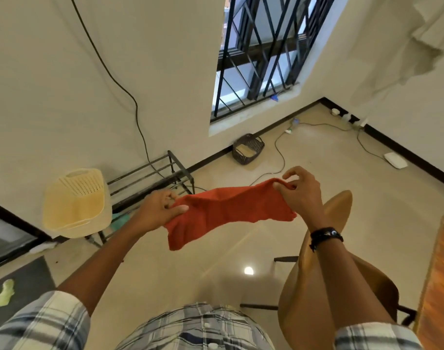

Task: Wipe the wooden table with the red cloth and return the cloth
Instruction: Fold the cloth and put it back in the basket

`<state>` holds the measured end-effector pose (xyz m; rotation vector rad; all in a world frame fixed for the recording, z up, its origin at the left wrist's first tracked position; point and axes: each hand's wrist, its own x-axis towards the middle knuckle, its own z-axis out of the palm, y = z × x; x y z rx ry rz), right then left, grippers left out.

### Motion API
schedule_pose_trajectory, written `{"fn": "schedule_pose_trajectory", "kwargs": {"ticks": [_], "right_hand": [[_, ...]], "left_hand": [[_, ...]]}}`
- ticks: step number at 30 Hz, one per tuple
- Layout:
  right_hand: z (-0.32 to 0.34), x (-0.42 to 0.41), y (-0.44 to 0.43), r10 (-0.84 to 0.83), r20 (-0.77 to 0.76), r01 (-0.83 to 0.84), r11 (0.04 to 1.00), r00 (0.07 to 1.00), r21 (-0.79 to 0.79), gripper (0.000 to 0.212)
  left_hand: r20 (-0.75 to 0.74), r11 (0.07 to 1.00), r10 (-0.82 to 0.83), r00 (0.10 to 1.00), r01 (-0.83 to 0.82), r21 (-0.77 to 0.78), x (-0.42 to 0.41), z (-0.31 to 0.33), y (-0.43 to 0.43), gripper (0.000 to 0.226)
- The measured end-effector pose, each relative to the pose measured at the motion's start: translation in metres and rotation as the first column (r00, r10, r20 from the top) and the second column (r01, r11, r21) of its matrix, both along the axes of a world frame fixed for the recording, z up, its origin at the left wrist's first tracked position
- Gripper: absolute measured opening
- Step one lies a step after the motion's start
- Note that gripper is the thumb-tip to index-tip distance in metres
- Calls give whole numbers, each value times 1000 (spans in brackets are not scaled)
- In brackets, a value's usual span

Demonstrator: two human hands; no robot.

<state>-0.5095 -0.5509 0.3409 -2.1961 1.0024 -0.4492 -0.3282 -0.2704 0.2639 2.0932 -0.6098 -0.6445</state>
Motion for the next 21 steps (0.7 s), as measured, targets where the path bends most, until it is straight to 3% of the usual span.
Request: {"fn": "schedule_pose_trajectory", "kwargs": {"ticks": [2, 7, 10, 12, 14, 18, 21], "right_hand": [[-6, 7, 8, 108, -19, -107, 993, 994, 52, 24], [-2, 25, 22, 464, -124, -423, 869, 877, 258, 10], [-3, 24, -2, 382, -201, -323, 906, 902, 275, 24], [-8, 24, -17, 342, -353, -271, 933, 871, 236, 35], [-15, 30, -21, 373, -425, -262, 918, 825, 298, 34], [-28, 47, -17, 358, -462, -208, 915, 811, 345, 17], [-30, 53, -3, 409, -510, -321, 912, 757, 256, 19]], "left_hand": [[-117, 999, -2, 993, -3, -40, -2, 17, -11, 32], [-130, 980, -199, 971, 198, -22, -10, 44, -26, 27], [-44, 943, -308, 950, 311, 118, 15, 45, 2, 7], [-10, 914, -301, 954, 291, 284, 28, 43, 24, 16], [-31, 888, -295, 955, 287, 359, 28, 40, 32, 27], [-79, 855, -330, 941, 333, 398, 20, 36, 27, 32], [-186, 910, -228, 956, 277, 308, 10, 39, 24, 21]]}}
